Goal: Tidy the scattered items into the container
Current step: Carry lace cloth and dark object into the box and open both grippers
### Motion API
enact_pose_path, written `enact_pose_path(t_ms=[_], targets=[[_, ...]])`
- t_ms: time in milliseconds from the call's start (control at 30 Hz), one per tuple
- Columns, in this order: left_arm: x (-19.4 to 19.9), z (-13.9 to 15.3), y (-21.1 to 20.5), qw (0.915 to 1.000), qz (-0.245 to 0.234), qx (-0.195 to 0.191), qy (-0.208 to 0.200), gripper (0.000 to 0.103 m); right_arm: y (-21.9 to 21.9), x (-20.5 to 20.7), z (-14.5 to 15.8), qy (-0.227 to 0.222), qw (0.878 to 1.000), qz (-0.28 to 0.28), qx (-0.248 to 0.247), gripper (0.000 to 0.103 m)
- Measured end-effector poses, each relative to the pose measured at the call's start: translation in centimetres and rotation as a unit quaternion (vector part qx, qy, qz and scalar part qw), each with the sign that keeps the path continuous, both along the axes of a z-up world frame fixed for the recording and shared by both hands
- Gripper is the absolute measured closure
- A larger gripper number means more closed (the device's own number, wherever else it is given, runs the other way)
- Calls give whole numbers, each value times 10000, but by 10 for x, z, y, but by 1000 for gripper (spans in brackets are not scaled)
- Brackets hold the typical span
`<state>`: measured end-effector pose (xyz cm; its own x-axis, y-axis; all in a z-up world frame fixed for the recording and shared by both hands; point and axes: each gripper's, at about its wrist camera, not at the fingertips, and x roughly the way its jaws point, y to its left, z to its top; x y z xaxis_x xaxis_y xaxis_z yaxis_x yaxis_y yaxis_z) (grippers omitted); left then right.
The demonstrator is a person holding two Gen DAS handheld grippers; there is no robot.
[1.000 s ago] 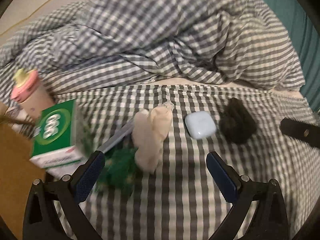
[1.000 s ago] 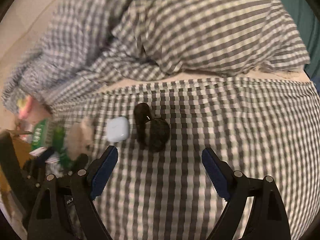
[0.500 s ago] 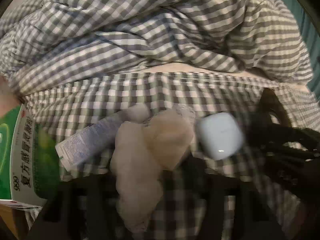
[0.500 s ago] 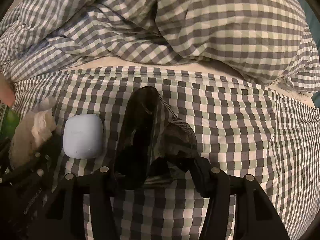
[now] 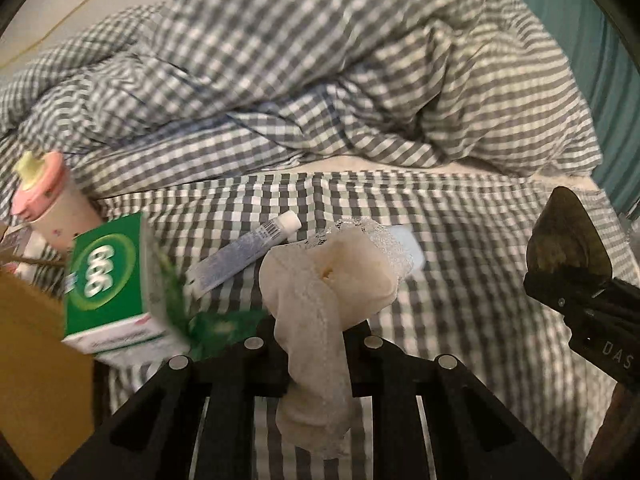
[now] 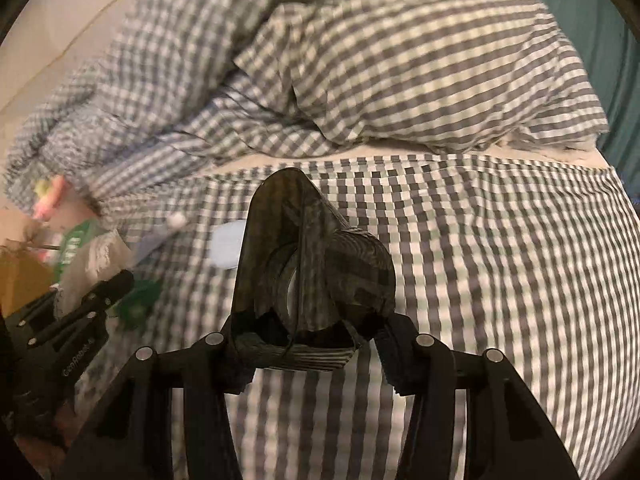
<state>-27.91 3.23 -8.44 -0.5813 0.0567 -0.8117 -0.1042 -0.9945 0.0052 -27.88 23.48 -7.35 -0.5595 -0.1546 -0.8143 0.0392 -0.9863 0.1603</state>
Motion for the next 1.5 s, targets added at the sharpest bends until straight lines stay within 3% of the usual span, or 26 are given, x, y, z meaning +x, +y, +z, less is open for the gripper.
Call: enact_pose_path(t_ms=[500, 733, 1133, 1500], targets=[[113, 79, -23, 9990, 184, 252, 336, 87, -34, 122, 98, 576, 9981, 160, 140, 54], [166, 109, -40, 9974, 221, 273, 629, 87, -51, 171, 119, 755, 9967, 246, 179, 54], [211, 123, -94, 9953, 583, 230, 742, 87, -114, 193, 134, 768, 9940, 759, 179, 54], [209, 129, -195, 9886, 1291, 223, 748, 87, -244, 172, 139, 716, 9816, 1767, 117, 54]])
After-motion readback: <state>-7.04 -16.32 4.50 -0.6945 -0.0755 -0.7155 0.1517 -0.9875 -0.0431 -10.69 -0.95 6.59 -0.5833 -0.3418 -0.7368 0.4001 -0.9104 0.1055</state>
